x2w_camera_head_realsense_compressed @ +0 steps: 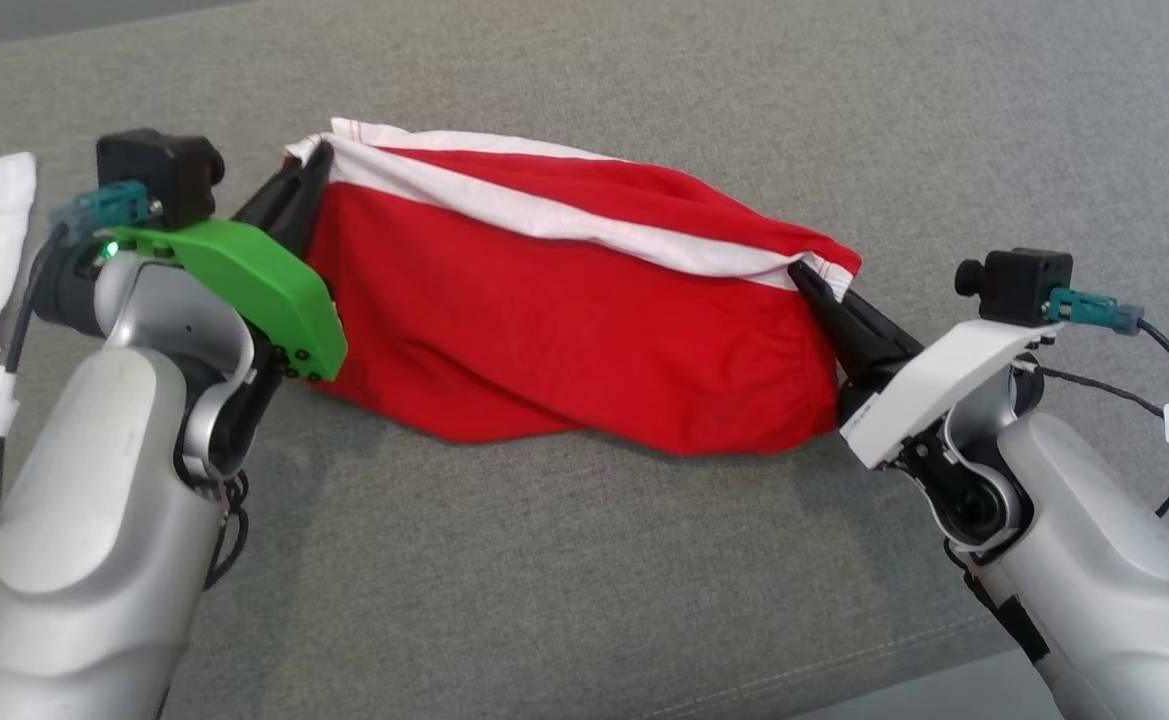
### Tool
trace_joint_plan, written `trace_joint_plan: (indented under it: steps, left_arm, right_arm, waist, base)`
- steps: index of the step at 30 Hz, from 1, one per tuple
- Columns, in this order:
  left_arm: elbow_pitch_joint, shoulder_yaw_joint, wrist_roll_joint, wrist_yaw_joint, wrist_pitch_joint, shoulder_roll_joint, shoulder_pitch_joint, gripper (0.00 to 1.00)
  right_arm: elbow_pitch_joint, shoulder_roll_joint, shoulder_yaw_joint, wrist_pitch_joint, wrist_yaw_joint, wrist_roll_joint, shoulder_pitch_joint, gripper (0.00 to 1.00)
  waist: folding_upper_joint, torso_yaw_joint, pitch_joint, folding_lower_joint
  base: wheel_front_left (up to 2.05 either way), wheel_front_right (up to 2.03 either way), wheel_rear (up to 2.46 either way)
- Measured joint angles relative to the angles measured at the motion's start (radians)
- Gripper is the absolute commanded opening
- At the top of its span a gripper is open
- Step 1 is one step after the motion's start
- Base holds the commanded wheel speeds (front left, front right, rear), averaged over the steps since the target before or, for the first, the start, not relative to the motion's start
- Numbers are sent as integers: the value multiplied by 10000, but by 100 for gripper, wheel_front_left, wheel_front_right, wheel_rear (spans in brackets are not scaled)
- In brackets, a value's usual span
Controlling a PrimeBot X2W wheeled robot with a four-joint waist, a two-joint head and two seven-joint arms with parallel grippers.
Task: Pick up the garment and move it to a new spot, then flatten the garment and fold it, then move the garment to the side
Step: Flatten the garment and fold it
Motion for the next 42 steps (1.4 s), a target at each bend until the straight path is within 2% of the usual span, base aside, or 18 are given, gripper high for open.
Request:
trace_joint_plan:
  steps: [10, 11, 14, 15, 16, 17, 18, 19, 20, 21, 33, 42]
  left_arm:
    - [997, -121, 596, -13, 199, 71, -1831, 0]
    - [1172, -134, 652, -29, 153, 84, -1941, 0]
    - [1597, -157, 700, -90, 63, 96, -2069, 0]
    - [1745, -161, 700, -105, 21, 94, -2098, 2]
    - [1870, -176, 702, -146, -25, 96, -2128, 10]
    - [2010, -222, 709, -176, -88, 92, -2176, 10]
    - [2151, -259, 736, -176, -151, 84, -2244, 23]
    - [2263, -284, 790, -182, -163, 81, -2306, 43]
    - [2374, -291, 846, -184, -259, 77, -2362, 74]
    - [2458, -290, 892, -184, -345, 56, -2421, 100]
    - [3521, -313, 817, -395, -1051, -261, -2524, 100]
    - [4240, -59, -23, -525, -1415, -694, -1260, 100]
  right_arm:
    - [614, 575, -96, -366, 0, 10, -1220, 0]
    - [709, 617, -84, -445, 2, 6, -1322, 7]
    - [970, 685, -65, -594, 2, -10, -1522, 49]
    - [1047, 731, -58, -663, 2, -10, -1565, 73]
    - [1129, 775, -54, -727, 2, -10, -1619, 100]
    - [1193, 802, -52, -807, 2, -12, -1666, 100]
    - [1243, 803, -50, -886, 4, -23, -1697, 100]
    - [1292, 803, -44, -945, 6, -25, -1721, 100]
    - [1335, 803, -35, -993, 6, -25, -1743, 100]
    - [1396, 796, -15, -1032, 6, -25, -1763, 100]
    - [1919, 240, 428, -1526, 6, -230, -1552, 100]
    - [2125, -94, 326, -1990, 6, -178, -904, 100]
  waist:
    - [0, -553, 1411, 0]
    - [0, -588, 1542, 0]
    - [0, -679, 1863, 1]
    - [0, -702, 1948, 1]
    - [0, -722, 2022, 0]
    - [0, -736, 2080, 1]
    - [0, -740, 2117, 1]
    - [0, -729, 2129, 1]
    - [0, -713, 2124, 1]
    - [0, -692, 2103, 1]
    - [0, -432, 1471, 1]
    - [0, -281, 733, 1]
  base:
    - [0, 0, 0]
    - [0, 0, 0]
    - [0, 0, 0]
    - [0, 0, 0]
    - [0, 0, 0]
    - [0, 0, 0]
    - [0, 0, 0]
    - [0, 0, 0]
    - [0, 0, 0]
    - [0, 0, 0]
    - [0, 0, 0]
    - [0, 0, 0]
